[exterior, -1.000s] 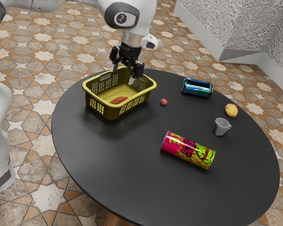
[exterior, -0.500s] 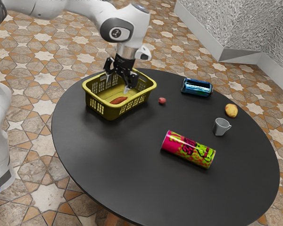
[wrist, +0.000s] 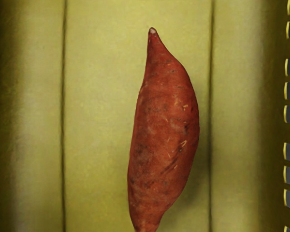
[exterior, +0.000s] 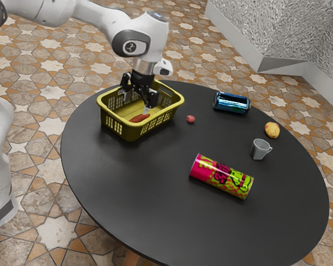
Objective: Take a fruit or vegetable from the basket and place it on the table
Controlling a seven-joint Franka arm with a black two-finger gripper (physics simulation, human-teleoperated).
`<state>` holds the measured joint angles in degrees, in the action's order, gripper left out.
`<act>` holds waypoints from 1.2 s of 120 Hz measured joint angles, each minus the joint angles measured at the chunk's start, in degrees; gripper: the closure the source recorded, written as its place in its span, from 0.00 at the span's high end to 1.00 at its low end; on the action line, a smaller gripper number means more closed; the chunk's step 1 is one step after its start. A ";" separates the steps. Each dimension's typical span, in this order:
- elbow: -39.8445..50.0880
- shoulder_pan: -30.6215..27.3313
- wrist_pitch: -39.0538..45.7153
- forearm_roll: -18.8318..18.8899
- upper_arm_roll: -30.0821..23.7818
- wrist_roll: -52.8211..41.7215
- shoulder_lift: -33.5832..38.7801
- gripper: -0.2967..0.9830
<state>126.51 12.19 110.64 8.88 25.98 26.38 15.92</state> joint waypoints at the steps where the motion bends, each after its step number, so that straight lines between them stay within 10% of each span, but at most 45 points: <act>1: 0.05 0.00 0.10 0.01 0.04 -0.07 0.05 0.77; 144: 7.42 0.09 17.55 0.08 3.19 -8.59 -0.58 0.77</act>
<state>133.93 12.29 128.19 8.96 29.17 17.79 15.34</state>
